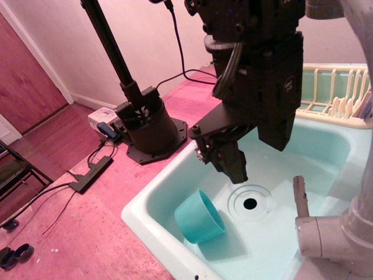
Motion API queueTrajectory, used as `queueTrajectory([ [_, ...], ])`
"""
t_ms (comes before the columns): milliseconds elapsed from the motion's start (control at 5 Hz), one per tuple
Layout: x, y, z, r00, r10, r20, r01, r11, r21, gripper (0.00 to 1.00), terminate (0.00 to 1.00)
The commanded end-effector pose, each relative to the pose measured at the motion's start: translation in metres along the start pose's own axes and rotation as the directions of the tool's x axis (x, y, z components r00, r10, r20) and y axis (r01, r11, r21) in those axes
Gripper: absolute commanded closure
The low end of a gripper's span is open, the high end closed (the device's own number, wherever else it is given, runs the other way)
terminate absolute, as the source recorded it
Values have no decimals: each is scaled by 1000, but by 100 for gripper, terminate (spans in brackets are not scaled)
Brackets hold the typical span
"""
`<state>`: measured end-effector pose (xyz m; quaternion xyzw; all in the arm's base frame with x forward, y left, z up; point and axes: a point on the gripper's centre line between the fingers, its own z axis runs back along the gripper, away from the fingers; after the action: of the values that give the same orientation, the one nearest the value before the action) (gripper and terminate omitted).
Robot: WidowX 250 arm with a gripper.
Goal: Flip cup upright
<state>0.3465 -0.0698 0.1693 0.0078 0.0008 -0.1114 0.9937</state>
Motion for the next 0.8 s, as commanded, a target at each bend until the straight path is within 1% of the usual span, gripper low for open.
queueTrajectory([
  [0,0,0,0,1000,0,0,0,1000,0,0,0],
  [200,10,-13,2,995,-95,-11,95,995,-41,0,0],
  [400,4,-26,-1,991,-134,-14,132,986,-101,0,0],
  [600,-10,-36,-12,992,-125,1,124,979,-161,0,0],
])
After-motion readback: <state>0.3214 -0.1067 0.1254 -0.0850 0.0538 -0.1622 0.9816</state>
